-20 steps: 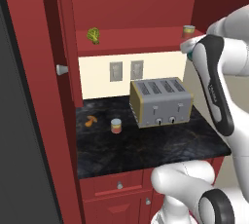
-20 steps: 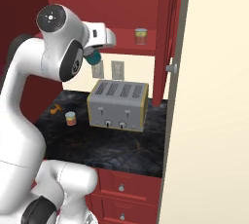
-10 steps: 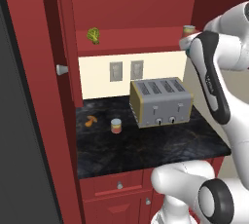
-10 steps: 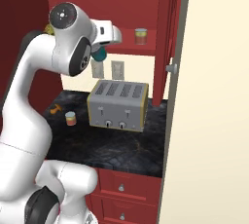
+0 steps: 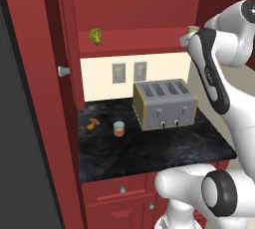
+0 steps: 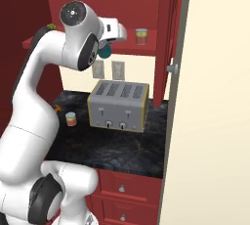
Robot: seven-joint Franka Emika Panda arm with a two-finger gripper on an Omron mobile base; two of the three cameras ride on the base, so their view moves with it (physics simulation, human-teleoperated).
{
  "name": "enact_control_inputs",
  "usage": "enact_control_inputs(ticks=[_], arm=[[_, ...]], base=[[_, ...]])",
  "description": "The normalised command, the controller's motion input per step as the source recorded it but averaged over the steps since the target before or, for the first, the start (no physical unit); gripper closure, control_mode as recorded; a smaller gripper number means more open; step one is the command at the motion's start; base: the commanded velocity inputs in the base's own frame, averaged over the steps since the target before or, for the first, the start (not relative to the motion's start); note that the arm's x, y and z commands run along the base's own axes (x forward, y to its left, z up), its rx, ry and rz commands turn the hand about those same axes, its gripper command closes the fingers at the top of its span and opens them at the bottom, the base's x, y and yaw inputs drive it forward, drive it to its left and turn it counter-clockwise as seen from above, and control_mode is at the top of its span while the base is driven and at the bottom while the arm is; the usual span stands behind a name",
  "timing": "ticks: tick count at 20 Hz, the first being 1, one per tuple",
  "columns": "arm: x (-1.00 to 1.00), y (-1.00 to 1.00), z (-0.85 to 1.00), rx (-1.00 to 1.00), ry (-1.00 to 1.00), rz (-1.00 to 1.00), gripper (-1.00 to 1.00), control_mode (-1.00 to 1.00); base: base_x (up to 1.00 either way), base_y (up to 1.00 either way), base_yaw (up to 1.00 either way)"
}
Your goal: Pick the cans from the counter and place them in their designated side in the cabinet.
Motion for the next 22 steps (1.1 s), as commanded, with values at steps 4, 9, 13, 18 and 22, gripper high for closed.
enact_control_inputs(ticks=[4,9,13,18,22], arm=[[0.32,-0.07,0.0,0.0,0.03,0.0,1.0,-1.0],[0.28,-0.07,0.0,0.0,0.04,0.0,1.0,-1.0],[0.26,-0.06,0.02,0.0,0.02,0.0,1.0,-1.0],[0.3,-0.03,0.0,0.0,0.01,0.0,1.0,-1.0],[0.37,-0.02,0.0,0.0,0.01,0.0,1.0,-1.0]], base=[[0.0,0.0,0.0],[0.0,0.0,0.0],[0.0,0.0,0.0],[0.0,0.0,0.0],[0.0,0.0,0.0]])
